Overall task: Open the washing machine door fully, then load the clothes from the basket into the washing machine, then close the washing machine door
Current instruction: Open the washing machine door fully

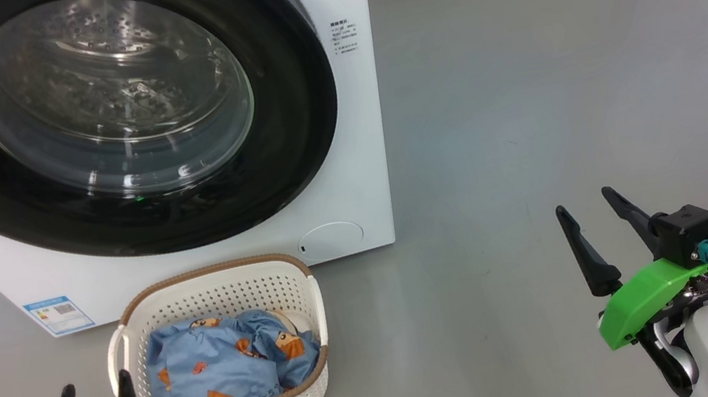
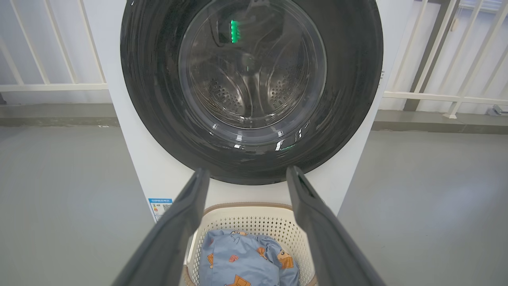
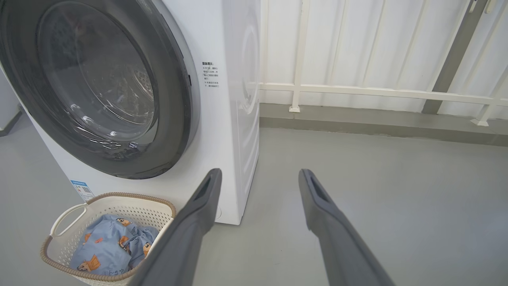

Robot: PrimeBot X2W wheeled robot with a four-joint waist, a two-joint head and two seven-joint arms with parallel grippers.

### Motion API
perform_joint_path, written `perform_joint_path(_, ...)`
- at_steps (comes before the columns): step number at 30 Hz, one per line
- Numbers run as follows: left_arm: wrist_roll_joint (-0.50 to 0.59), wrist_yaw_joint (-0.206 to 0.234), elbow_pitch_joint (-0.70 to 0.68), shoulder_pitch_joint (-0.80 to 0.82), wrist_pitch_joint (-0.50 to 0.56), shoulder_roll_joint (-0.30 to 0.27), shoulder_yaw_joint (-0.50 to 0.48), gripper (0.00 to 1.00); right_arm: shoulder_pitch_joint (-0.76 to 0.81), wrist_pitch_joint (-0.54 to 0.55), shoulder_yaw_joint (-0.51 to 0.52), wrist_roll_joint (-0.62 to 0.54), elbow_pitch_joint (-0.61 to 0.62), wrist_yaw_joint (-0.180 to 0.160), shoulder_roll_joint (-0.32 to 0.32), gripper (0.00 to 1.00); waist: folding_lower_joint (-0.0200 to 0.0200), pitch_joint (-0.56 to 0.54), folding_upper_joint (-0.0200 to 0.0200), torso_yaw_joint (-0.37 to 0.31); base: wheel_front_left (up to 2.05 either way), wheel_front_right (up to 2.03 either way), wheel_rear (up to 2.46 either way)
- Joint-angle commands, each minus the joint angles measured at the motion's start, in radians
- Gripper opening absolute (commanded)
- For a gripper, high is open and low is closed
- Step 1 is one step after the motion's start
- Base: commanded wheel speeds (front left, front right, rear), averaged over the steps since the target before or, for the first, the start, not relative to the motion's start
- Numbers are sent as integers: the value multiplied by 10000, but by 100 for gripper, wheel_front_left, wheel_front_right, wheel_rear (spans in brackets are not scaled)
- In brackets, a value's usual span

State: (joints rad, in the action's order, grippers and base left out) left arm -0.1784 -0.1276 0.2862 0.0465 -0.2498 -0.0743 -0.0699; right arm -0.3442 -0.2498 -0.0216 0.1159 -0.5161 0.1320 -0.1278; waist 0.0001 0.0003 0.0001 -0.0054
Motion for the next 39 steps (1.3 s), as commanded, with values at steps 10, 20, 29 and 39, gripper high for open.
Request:
perform_joint_path(10,3,-30,-379,158,-120,-235,-336,100,8,-120,-212,53,286,-13,32,100,0,-31,-1,-11,0,0,0)
perform_joint_path(20,51,-30,-473,90,-120,-166,-361,100,29,-120,-173,97,321,-13,27,100,0,-28,-1,-1,0,0,0)
perform_joint_path(29,112,-30,-544,64,-120,-77,-375,100,-22,-120,8,512,399,-13,166,100,0,7,-1,36,0,0,0)
perform_joint_path(39,109,-30,-656,-16,-120,7,-361,100,-630,-120,376,1837,404,-13,286,100,0,78,-1,95,0,0,0)
